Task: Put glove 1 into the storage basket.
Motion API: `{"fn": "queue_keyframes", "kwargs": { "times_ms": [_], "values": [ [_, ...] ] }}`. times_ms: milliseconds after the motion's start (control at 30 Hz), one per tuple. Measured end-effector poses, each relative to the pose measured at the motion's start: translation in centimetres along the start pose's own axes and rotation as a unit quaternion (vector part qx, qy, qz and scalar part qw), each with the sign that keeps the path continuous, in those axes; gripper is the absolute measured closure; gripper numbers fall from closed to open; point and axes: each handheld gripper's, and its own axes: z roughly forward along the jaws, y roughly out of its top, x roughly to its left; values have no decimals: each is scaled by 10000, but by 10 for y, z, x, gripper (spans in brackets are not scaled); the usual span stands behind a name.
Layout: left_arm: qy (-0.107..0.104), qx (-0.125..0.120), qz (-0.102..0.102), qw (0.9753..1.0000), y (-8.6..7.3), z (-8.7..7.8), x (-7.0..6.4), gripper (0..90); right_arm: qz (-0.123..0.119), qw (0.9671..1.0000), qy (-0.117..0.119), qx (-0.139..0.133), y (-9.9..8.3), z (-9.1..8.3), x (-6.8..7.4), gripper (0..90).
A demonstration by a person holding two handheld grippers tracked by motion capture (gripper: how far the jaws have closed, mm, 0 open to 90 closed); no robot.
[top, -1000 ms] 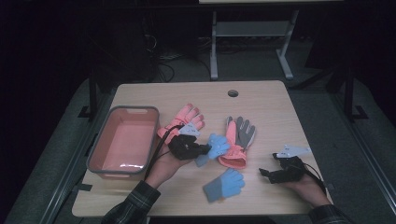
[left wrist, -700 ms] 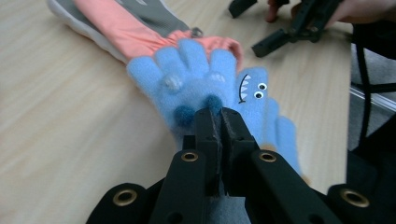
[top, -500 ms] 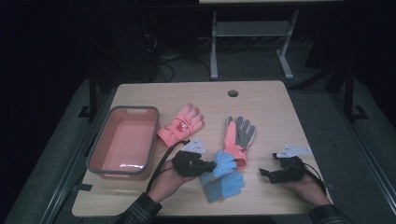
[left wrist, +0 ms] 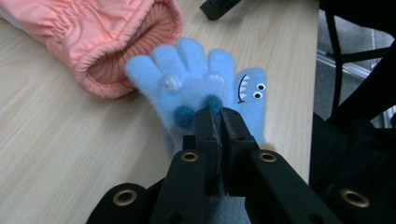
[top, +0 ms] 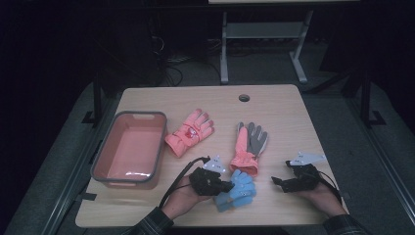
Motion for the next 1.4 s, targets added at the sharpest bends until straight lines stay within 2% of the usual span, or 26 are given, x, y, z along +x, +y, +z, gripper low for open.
{"fn": "queue_keyframes", "kwargs": {
  "times_ms": [233,267,467,533,733,833,933,1067,1133,1200,1233,1300,1400],
  "values": [
    [-32,79,97,9999,0,8,0,864,2,10000,-2,2,0,0,0,138],
    [-4,166,128,9998,0,11,0,864,1,10000,-2,1,0,0,0,138],
    [-6,310,179,9994,-2,19,1,842,6,10000,-4,8,0,0,0,138],
    [-12,352,184,9992,-4,21,2,787,4,10000,-5,8,0,0,0,138],
    [-103,205,253,9994,1,22,-2,434,2,10000,-5,9,0,0,0,138],
    [72,252,359,9990,2,28,-3,263,-3,10000,-4,7,0,0,0,138],
    [176,380,399,9983,3,36,-4,170,2,10000,-4,10,1,0,0,138],
    [312,475,429,9975,2,46,-5,145,0,10000,-3,6,1,1,0,138],
    [336,529,518,9967,2,48,-4,145,6,10000,-3,4,1,1,0,138],
    [332,518,494,9969,1,51,-4,145,4,10000,-4,3,1,1,0,138],
    [348,559,556,9963,2,52,-4,145,6,10000,-3,3,1,1,0,138],
    [370,493,513,9968,1,55,-6,144,4,10000,-4,3,1,1,0,138],
    [408,573,648,9954,2,55,-7,146,10,10000,-4,5,1,1,0,138]
  ]
}}
